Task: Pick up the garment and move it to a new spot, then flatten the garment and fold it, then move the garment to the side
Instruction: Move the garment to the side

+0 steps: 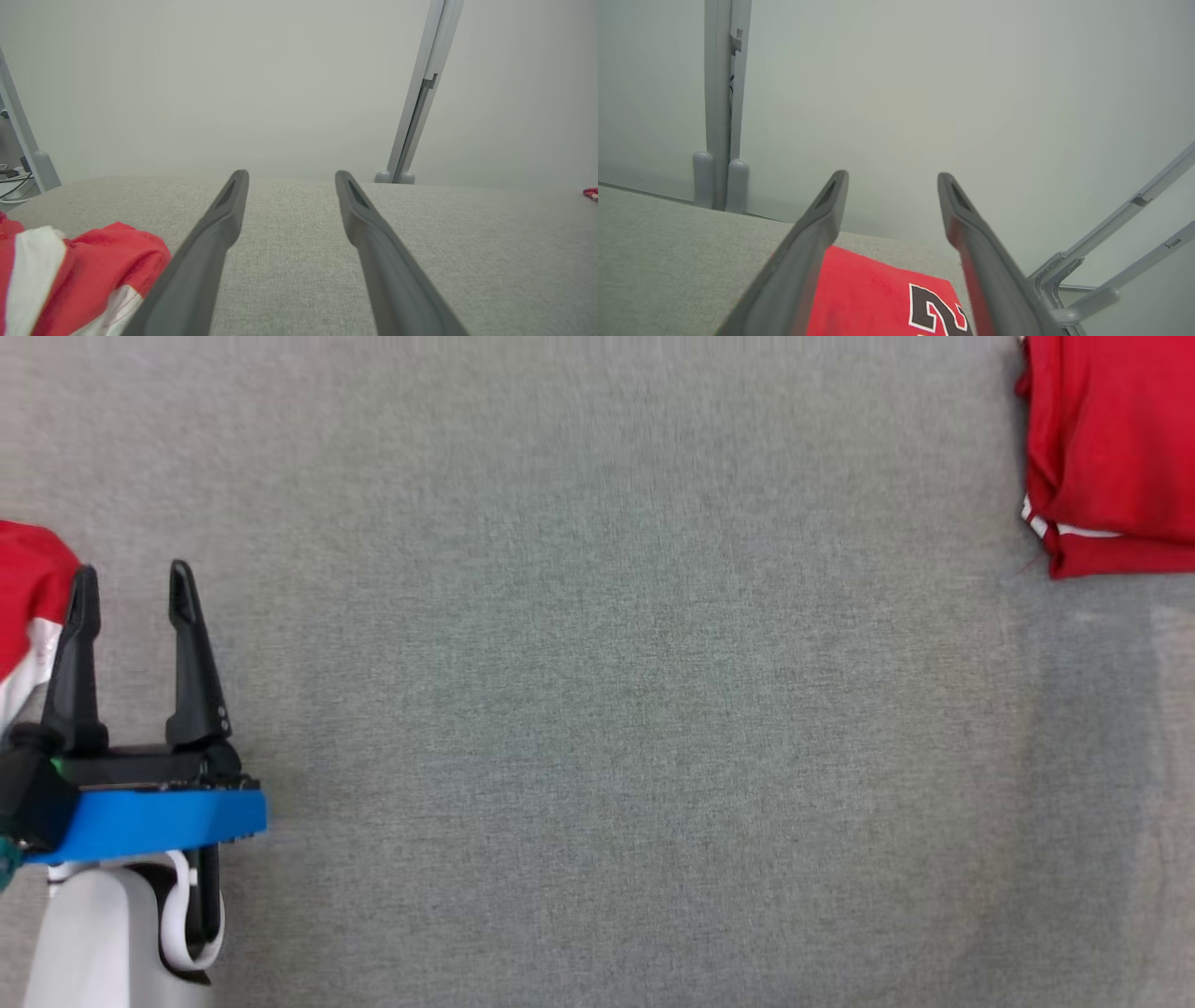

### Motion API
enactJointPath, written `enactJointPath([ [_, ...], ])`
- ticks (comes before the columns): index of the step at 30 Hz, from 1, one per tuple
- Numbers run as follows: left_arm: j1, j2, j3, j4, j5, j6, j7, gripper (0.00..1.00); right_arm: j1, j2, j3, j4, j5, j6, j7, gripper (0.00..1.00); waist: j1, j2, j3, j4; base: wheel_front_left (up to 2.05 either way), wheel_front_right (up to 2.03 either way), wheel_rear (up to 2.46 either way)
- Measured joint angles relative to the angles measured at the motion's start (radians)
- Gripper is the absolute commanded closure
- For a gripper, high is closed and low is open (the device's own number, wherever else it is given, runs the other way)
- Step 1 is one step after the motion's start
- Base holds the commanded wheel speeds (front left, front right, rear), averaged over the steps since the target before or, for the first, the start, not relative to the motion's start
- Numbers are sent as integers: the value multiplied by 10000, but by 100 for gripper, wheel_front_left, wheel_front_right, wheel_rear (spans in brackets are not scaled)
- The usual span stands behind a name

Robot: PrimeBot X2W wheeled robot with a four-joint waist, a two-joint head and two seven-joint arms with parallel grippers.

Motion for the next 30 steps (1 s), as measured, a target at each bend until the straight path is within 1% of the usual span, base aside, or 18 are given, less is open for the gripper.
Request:
enactJointPath([
  [6,639,-228,261,192,121,0,0,0,712,1022,926,-196,424,0,-587,0,-1,0,-947,144,0,0,0],
  [12,1232,-311,485,451,211,0,-2,0,1496,1741,1860,-357,1101,0,-980,0,-1,0,-1855,286,0,0,0],
  [16,1605,-403,495,596,303,0,0,0,2353,2230,2326,-585,1492,0,-1145,0,-1,0,-2435,357,0,0,0],
  [19,1827,-497,462,709,385,0,-2,0,3144,2424,2477,-884,1873,0,-1210,0,-1,0,-2843,396,0,0,0],
  [25,2197,-571,487,765,483,-2,0,0,4837,2587,2573,-1691,2274,0,-1258,0,-1,0,-3423,348,0,0,0],
  [30,2455,-606,481,813,571,-2,0,0,6089,2815,2334,-2529,2414,0,-1055,0,0,0,-3791,228,0,0,0],
])
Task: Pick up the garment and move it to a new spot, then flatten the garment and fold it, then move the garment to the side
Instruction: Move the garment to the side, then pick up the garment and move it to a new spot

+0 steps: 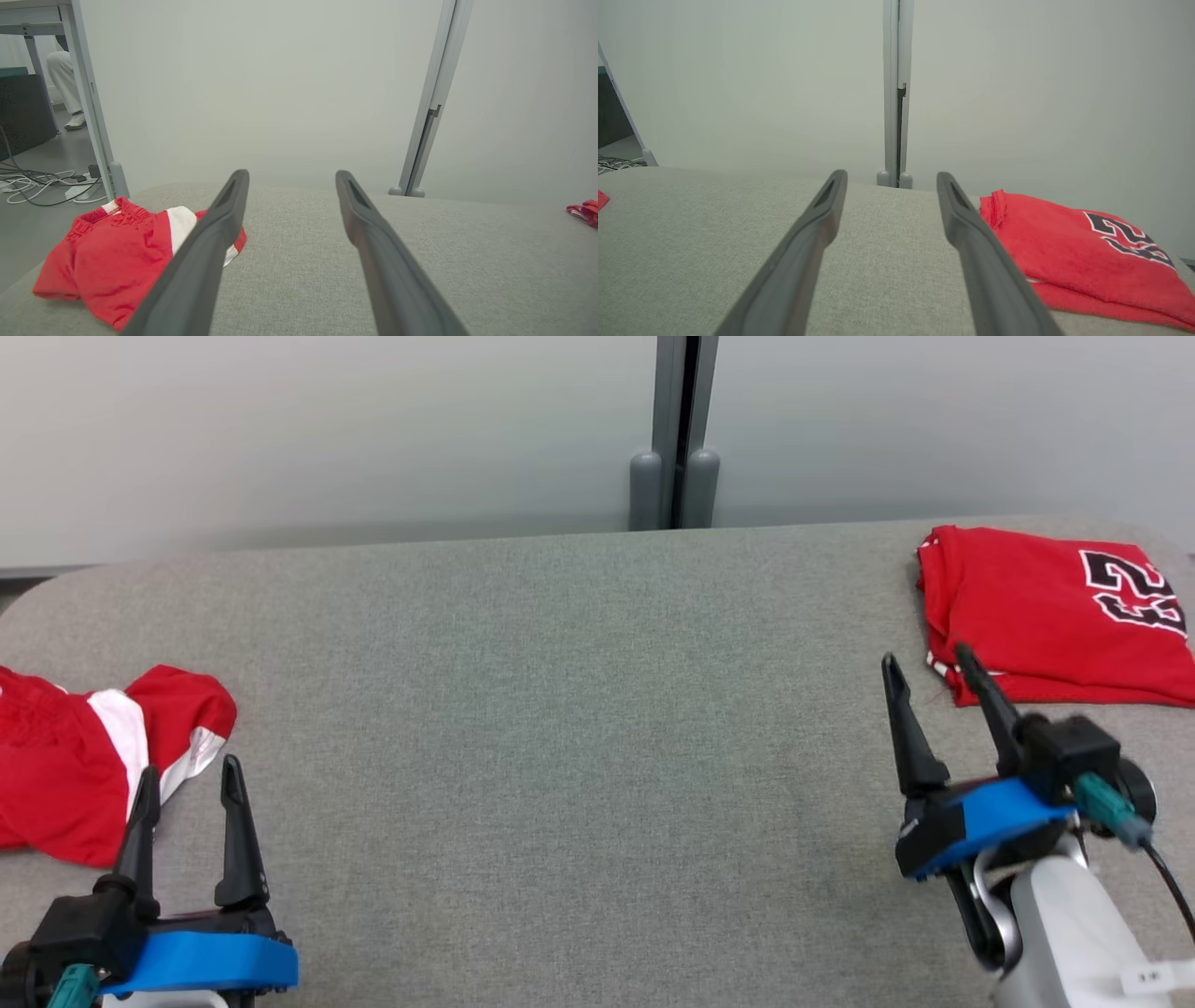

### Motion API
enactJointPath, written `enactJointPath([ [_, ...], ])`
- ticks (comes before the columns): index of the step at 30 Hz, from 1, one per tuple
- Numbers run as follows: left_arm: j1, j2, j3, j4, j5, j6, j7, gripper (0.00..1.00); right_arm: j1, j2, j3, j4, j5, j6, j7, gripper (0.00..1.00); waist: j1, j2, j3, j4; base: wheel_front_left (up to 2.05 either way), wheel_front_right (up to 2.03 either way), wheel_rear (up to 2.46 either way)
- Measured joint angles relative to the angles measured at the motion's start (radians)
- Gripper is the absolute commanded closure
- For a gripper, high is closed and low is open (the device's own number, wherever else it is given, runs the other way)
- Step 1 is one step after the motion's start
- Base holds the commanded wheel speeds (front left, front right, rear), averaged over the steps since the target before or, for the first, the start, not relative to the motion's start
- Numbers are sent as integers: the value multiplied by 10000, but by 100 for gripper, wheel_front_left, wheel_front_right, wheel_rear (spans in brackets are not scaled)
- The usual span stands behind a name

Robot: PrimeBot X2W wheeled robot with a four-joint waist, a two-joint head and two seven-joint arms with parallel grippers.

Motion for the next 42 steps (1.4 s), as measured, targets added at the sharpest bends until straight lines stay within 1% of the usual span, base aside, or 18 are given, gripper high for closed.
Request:
enactJointPath([
  [9,300,-50,-69,169,19,0,-2,0,1928,437,-606,-1908,-81,-2,794,0,0,0,-483,-97,0,0,0],
  [13,329,-58,-128,203,25,2,-2,0,2494,518,-709,-2654,-182,-2,1139,0,1,0,-602,-126,0,0,0],
  [17,372,-63,-257,257,31,0,-2,0,2889,560,-807,-3126,-182,-2,1450,0,1,0,-686,-116,0,0,0],
  [23,374,-58,-349,318,21,0,-2,0,3205,573,-709,-3404,-21,-2,1653,0,1,0,-704,-91,0,0,0],
  [35,373,17,-399,387,-65,12,0,0,3314,573,-721,-3469,67,-2,1718,0,2,0,-658,-6,0,0,0],
  [42,358,88,-447,395,-107,63,0,0,3313,575,-683,-3405,123,-2,1716,0,2,0,-664,274,0,0,0],
])
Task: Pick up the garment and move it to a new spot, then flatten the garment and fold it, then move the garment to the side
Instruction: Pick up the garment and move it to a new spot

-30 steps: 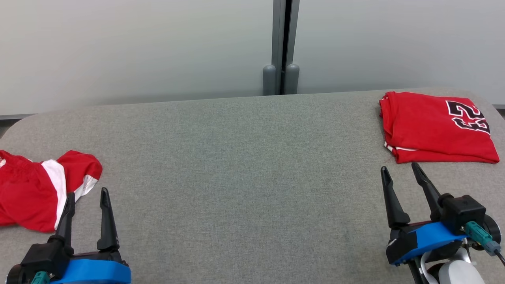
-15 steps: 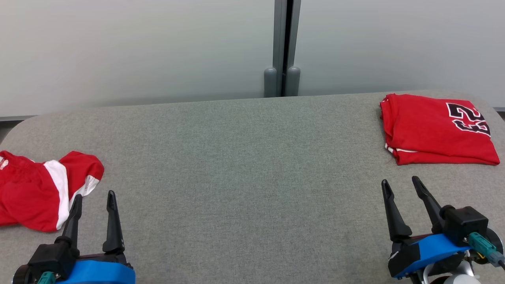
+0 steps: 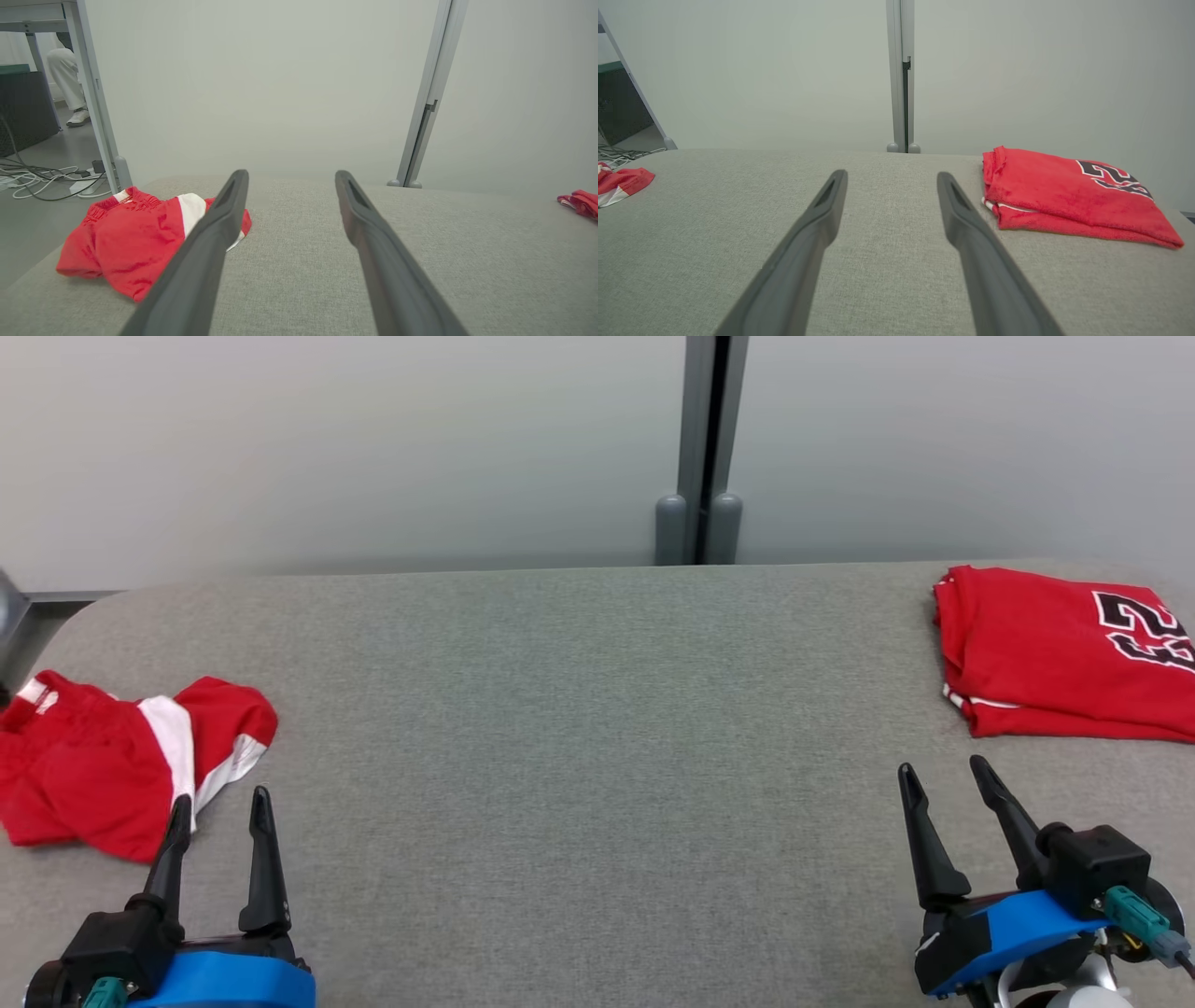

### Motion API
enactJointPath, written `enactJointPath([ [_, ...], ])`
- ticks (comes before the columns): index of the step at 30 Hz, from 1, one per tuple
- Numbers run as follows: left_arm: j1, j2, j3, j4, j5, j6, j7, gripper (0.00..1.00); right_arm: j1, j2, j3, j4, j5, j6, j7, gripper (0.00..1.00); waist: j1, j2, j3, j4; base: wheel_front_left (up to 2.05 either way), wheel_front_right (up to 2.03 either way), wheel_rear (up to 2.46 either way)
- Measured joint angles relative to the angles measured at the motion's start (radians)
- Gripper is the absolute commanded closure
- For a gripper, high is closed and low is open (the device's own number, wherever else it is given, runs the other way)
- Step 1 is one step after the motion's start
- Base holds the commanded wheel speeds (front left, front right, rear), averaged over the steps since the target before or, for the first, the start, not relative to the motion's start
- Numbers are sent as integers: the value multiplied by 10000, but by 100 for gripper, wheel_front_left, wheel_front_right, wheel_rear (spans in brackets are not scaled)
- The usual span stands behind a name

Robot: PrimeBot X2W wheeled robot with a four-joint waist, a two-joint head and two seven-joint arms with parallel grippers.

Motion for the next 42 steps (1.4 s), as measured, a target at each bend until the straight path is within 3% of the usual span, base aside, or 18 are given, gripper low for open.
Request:
enactJointPath([
  [14,-55,201,90,-29,-176,188,19,0,-156,4,215,343,12,0,-27,0,0,0,59,1391,0,0,0],
  [23,-29,366,251,-73,-337,384,71,0,-414,6,500,700,15,0,-69,0,0,0,43,2908,0,0,0],
  [28,7,476,332,-138,-412,447,142,0,-430,10,568,849,19,0,-73,0,0,0,102,3422,0,0,0],
  [35,110,518,364,-192,-512,525,173,0,-575,10,656,993,46,0,-104,0,0,0,255,3748,0,0,0],
  [42,83,568,399,-161,-631,564,178,0,-663,12,759,1026,25,0,-98,0,0,0,412,3520,0,0,0],
])
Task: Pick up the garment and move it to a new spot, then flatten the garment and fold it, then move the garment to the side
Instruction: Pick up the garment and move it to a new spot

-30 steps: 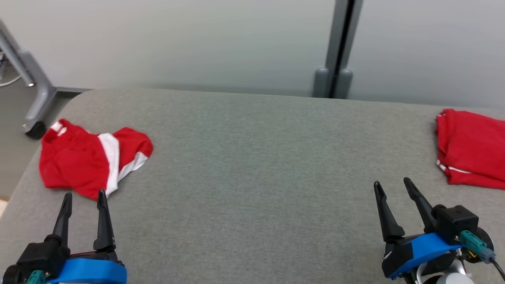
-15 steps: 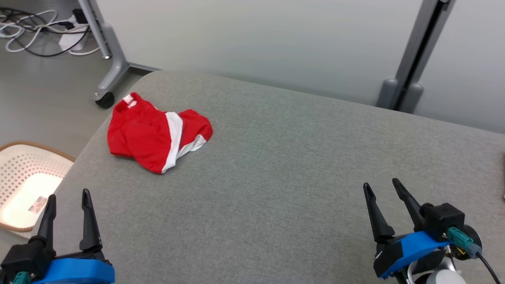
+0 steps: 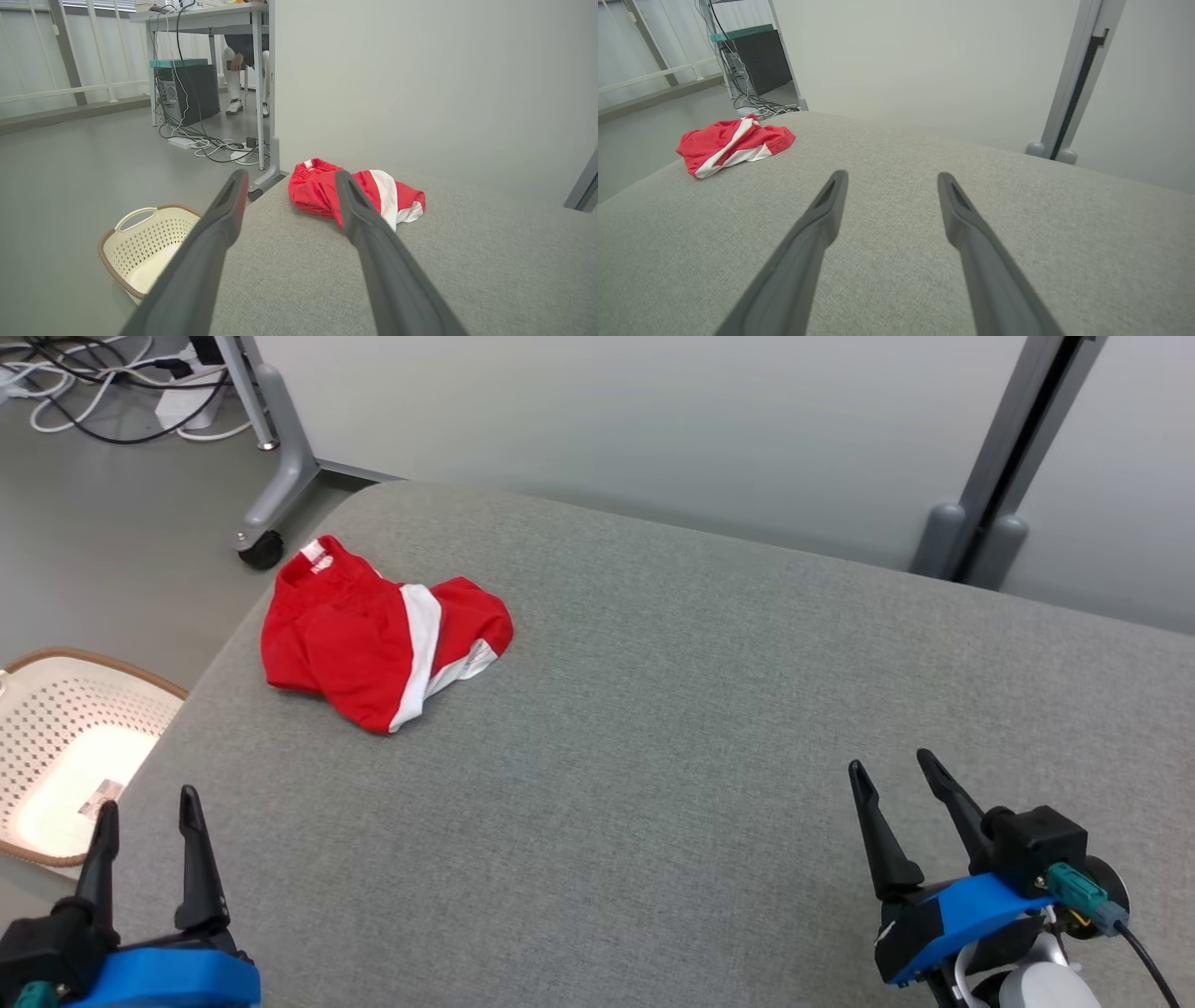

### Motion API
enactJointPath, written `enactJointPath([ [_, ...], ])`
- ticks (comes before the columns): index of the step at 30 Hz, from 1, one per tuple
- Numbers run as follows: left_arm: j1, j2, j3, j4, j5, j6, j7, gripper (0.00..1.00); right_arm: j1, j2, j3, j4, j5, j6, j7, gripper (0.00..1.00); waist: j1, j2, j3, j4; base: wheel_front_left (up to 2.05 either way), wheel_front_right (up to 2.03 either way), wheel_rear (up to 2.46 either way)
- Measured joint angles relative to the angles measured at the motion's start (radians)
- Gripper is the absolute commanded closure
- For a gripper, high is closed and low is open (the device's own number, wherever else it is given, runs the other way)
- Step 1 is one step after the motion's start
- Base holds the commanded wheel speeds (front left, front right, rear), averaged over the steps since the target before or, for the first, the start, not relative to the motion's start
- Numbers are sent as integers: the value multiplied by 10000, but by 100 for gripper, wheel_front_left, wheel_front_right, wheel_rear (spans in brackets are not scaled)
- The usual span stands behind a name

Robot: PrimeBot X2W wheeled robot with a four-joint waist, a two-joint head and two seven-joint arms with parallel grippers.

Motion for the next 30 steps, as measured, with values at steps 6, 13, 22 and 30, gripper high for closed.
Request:
enactJointPath([
  [6,-1027,380,35,115,-109,-69,-21,0,-227,2,-102,-226,-224,0,127,0,0,0,465,-458,0,0,0],
  [13,-2640,1020,282,616,-424,-242,-44,0,-644,6,-222,-786,-690,0,349,0,0,0,1401,-1165,0,0,0],
  [22,-5282,2364,341,2150,-840,-495,8,0,-1245,0,-560,-2067,-1396,0,725,0,2,0,3225,-2384,0,0,0],
  [30,-7046,3091,-267,4452,-1586,-621,569,0,-1310,0,-840,-2932,-1709,0,947,0,3,0,4314,-2988,0,0,0],
])
